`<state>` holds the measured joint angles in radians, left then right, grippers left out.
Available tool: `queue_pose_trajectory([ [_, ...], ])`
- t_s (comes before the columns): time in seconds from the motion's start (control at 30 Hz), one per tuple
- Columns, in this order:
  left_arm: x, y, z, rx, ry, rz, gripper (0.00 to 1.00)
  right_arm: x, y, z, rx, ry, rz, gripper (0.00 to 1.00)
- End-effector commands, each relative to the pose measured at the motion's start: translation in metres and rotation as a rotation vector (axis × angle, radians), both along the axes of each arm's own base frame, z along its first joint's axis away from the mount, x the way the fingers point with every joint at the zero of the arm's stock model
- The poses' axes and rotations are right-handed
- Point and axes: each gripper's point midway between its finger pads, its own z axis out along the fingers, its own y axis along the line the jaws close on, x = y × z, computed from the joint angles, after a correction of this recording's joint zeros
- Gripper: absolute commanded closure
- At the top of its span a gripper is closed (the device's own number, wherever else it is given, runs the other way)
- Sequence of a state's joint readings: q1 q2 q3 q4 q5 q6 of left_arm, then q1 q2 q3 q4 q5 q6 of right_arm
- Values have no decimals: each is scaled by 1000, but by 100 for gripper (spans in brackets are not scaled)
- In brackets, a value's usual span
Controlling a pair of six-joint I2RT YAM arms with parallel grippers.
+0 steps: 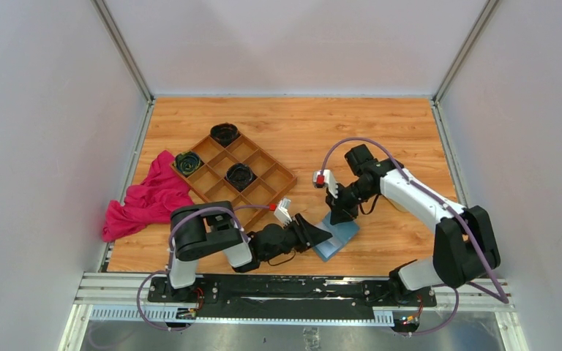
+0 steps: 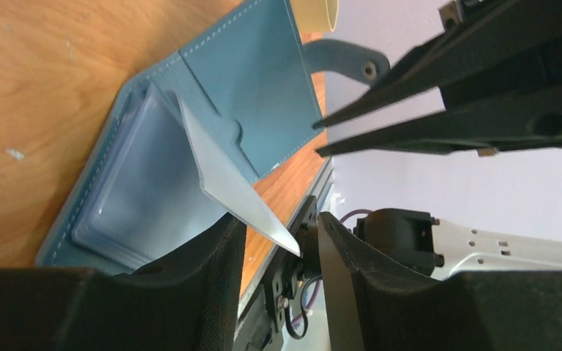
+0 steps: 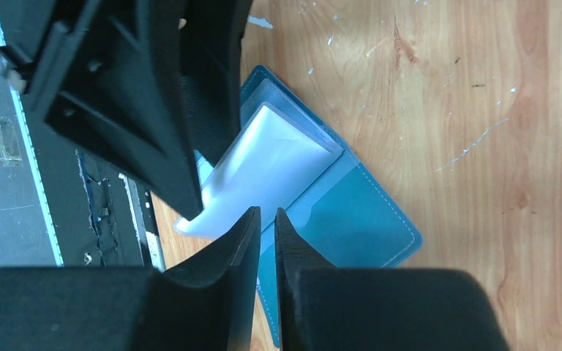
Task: Put the credit cards into the card holder
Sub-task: Open the card holder at the center of the board.
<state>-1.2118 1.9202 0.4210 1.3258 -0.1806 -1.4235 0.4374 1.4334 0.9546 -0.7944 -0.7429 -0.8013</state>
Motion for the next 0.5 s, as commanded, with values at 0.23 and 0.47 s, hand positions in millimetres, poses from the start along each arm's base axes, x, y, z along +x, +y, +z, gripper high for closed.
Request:
queue_pose_trajectory([
  [0.23,32,-10,6,35,-66,18,57,1,-10,31,83,-86,-30,83],
  [0.47,48,-17,-5,101,-69,22,62,-12,-11,57,204,-172,32,85],
])
